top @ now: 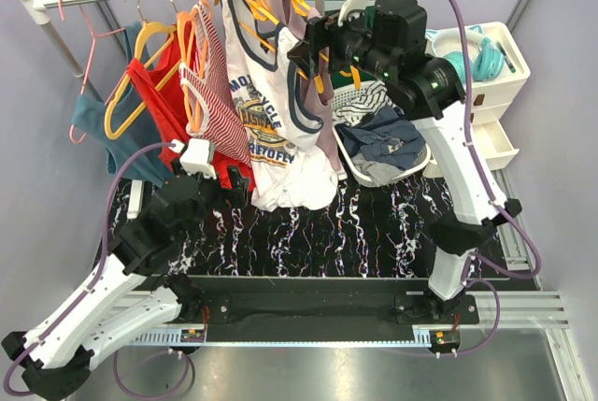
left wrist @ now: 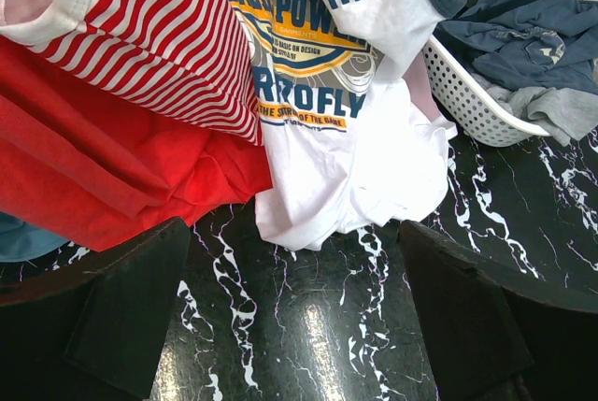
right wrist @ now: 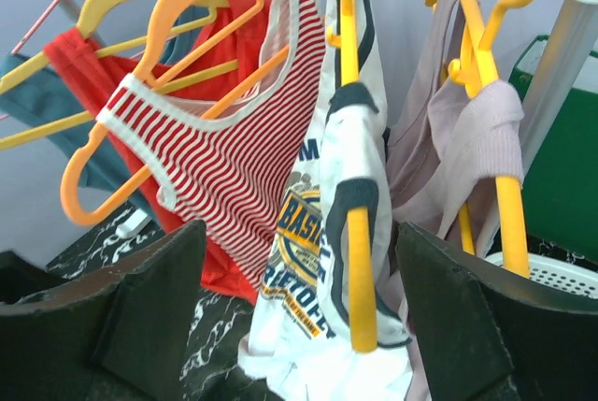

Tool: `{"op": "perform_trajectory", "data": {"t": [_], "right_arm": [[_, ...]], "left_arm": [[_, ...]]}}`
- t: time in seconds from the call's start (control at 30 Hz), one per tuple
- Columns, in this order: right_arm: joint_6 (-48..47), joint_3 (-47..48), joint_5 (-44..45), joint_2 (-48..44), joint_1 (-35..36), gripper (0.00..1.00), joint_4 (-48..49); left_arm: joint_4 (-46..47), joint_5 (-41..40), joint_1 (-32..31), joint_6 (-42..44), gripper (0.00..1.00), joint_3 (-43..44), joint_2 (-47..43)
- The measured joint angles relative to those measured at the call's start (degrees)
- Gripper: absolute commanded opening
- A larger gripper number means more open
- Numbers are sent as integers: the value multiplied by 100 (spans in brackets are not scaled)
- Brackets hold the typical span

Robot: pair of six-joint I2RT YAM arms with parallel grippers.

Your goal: Place the tank top on the hanger

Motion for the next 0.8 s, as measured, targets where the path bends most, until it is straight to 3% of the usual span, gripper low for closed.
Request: {"op": "perform_trajectory", "data": {"t": [0.17, 0.33, 0.57, 0.8], "right_arm": [[-98, -691, -203, -601, 0, 92, 35], [-195, -2002, -470, -1491, 2, 94, 166], [140, -4924, -496, -3213, 2, 96, 645], [938, -7563, 330, -4485, -63, 100, 817]], "left_arm": [[-4, -87, 0, -48, 99, 0, -48], [2, -208, 2, -114, 99, -81, -155], [-35, -326, 0, -278, 99, -275, -216], [-227, -748, 2, -817, 99, -525, -599]]}}
